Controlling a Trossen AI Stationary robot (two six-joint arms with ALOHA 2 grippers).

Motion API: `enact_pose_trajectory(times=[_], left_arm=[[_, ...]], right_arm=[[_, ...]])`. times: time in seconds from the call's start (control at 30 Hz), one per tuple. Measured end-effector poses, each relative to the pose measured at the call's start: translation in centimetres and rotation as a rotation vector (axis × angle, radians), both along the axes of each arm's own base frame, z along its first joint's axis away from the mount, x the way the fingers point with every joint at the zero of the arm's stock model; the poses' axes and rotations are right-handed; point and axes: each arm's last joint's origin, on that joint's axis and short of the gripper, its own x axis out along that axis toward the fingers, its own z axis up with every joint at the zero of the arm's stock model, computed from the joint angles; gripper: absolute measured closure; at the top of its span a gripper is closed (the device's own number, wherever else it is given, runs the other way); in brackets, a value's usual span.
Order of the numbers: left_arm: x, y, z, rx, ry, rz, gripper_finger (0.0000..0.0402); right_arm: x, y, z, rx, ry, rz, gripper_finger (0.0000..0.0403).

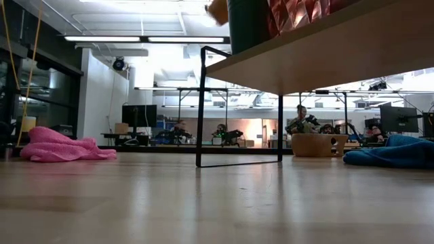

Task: Stack small to large cups/mugs on shelf
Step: Put the orange cup on the shelf

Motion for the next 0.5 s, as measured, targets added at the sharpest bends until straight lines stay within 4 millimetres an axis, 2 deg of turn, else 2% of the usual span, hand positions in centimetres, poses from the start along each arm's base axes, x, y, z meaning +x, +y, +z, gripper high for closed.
enact_pose_trajectory(times=[0.13,0.3,0.5], left_arm=[[0.0,0.0,-0.3,-0.032,0.019,0.007,0.0401],[0.0,0.0,-0.7,-0.069,0.052,0.006,0.0401],[0.0,0.0,-0.8,-0.074,0.07,0.007,0.0401]], right_arm=[[4.8,-0.5,-2.1,0.037,0.143,0.06,0.0403],[9.9,-0.1,-5.6,0.083,0.266,0.109,0.0403],[14.4,0.4,-10.4,0.144,0.357,0.111,0.0403]])
